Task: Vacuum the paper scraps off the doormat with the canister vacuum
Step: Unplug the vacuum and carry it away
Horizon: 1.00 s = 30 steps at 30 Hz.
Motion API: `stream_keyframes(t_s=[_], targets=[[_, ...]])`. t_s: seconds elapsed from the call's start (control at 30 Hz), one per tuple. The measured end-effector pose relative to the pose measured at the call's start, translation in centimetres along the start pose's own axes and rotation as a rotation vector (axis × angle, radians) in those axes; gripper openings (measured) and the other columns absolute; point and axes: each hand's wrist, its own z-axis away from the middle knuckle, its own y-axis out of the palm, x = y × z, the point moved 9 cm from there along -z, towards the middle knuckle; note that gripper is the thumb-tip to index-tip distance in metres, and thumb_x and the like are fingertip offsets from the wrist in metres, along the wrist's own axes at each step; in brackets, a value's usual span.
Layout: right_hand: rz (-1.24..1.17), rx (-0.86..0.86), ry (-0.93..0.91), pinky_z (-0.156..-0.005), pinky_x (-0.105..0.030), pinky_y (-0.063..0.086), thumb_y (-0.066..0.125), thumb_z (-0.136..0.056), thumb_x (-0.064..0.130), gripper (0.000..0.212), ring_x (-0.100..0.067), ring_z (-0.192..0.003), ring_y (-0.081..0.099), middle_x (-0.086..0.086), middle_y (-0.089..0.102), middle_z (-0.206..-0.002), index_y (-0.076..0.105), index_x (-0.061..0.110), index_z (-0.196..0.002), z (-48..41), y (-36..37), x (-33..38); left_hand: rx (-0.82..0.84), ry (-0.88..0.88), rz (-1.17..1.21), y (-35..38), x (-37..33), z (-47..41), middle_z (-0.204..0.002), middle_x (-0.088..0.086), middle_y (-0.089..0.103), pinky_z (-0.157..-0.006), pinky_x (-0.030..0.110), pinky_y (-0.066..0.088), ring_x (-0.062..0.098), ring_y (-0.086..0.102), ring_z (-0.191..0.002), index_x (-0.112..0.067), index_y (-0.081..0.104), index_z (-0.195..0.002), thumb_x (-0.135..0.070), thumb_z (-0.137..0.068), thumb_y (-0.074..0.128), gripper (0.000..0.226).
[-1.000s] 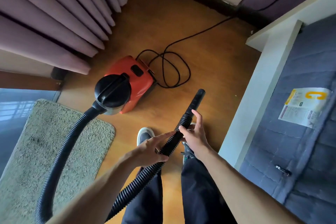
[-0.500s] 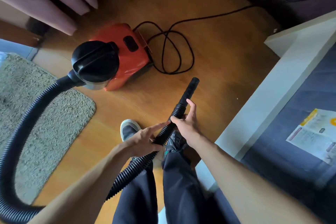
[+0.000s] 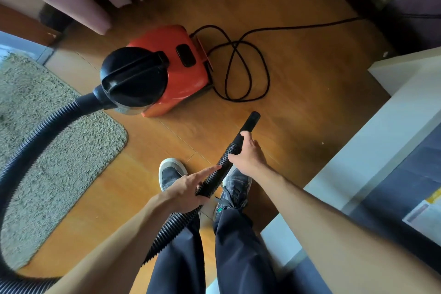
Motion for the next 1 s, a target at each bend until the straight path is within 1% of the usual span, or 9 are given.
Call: stream_keyframes(t_s=[0.07,0.2,0.37,0.43,0.53,0.67,0.8,0.93,1.0], targets=[[0.161,-0.081,-0.130,-0.081,-0.030,0.043,0.068,-0.087,0.020,0.067,-0.029,-0.114,0.050,-0.015,0.046,-0.133,0.029,0.018,-0.143,-0.8,-1.8,3.7,-0.013,0.003,0.007,-0.4,0.0,-0.1,-0.147,-0.001,0.051,-0.103,0.033,0.047,0.017,0.057,-0.123,-0.050,0.016,-0.150,-0.012,-0.088,0.069,0.091],[0.279,-0.159,-0.403,-0.109,-0.032,0.035,0.066,-0.091,0.016,0.077,-0.028,-0.142,0.032,-0.013,0.026,-0.157,0.020,0.011,-0.153,-1.6,-3.7,12.2,-0.004,-0.006,0.026,-0.5,0.3,-0.6,-0.143,0.003,0.054,-0.102,0.038,0.050,0.018,0.059,-0.119,-0.049,0.016,-0.152,-0.011,-0.088,0.069,0.091],[0.293,-0.095,-0.564,-0.118,-0.033,0.023,0.062,-0.092,0.005,0.087,-0.028,-0.150,0.015,-0.010,0.001,-0.165,0.006,0.011,-0.157,-2.7,-2.4,19.5,-0.002,0.002,0.058,-0.6,0.8,-0.7,-0.141,0.006,0.056,-0.099,0.041,0.052,0.019,0.061,-0.116,-0.059,0.008,-0.144,-0.013,-0.088,0.071,0.095],[0.279,-0.056,-0.572,-0.119,-0.033,0.019,0.061,-0.090,-0.003,0.090,-0.029,-0.151,0.011,-0.006,-0.006,-0.165,0.003,0.012,-0.157,-3.2,-1.4,20.5,0.000,-0.002,0.059,-0.5,0.9,-0.6,-0.140,0.006,0.057,-0.101,0.040,0.051,0.019,0.060,-0.118,-0.056,0.008,-0.145,-0.012,-0.088,0.070,0.095],[0.346,-0.067,-0.562,-0.122,-0.037,0.016,0.064,-0.089,0.000,0.096,-0.029,-0.152,0.007,-0.003,-0.016,-0.164,-0.001,0.012,-0.157,-4.2,-0.3,20.9,0.011,0.006,0.059,-0.5,1.5,-0.4,-0.143,0.003,0.055,-0.101,0.041,0.051,0.020,0.059,-0.121,-0.056,0.011,-0.147,-0.013,-0.088,0.070,0.094],[0.452,-0.145,-0.555,-0.121,-0.041,0.023,0.068,-0.087,0.007,0.099,-0.028,-0.151,0.011,-0.004,-0.015,-0.165,-0.002,0.011,-0.157,-5.0,0.0,21.2,-0.003,0.014,0.074,-0.9,2.3,-0.4,-0.145,0.002,0.054,-0.104,0.039,0.048,0.021,0.056,-0.126,-0.057,0.012,-0.147,-0.013,-0.087,0.070,0.095],[0.505,-0.181,-0.555,-0.122,-0.042,0.019,0.072,-0.083,0.013,0.100,-0.028,-0.152,0.006,-0.008,-0.006,-0.165,0.004,0.010,-0.157,-5.3,-0.4,21.7,-0.006,0.014,0.107,-1.5,2.7,-0.4,-0.141,0.002,0.057,-0.103,0.041,0.050,0.022,0.058,-0.123,-0.052,0.015,-0.151,-0.010,-0.086,0.071,0.095],[0.529,-0.125,-0.572,-0.122,-0.037,0.018,0.068,-0.084,0.007,0.089,-0.028,-0.150,0.013,-0.012,0.006,-0.165,0.015,0.008,-0.156,-5.5,-1.3,22.4,-0.009,0.027,0.100,-2.1,2.5,-0.5,-0.134,0.003,0.061,-0.097,0.041,0.054,0.022,0.063,-0.113,-0.057,0.015,-0.148,-0.012,-0.085,0.069,0.095],[0.518,-0.041,-0.546,-0.120,-0.040,0.023,0.064,-0.087,0.006,0.082,-0.030,-0.148,0.017,-0.012,0.011,-0.164,0.019,0.010,-0.156,-5.6,-2.1,22.5,-0.017,0.036,0.109,-2.4,2.3,-0.4,-0.129,0.002,0.061,-0.096,0.040,0.054,0.020,0.063,-0.110,-0.056,0.015,-0.148,-0.011,-0.086,0.069,0.095]])
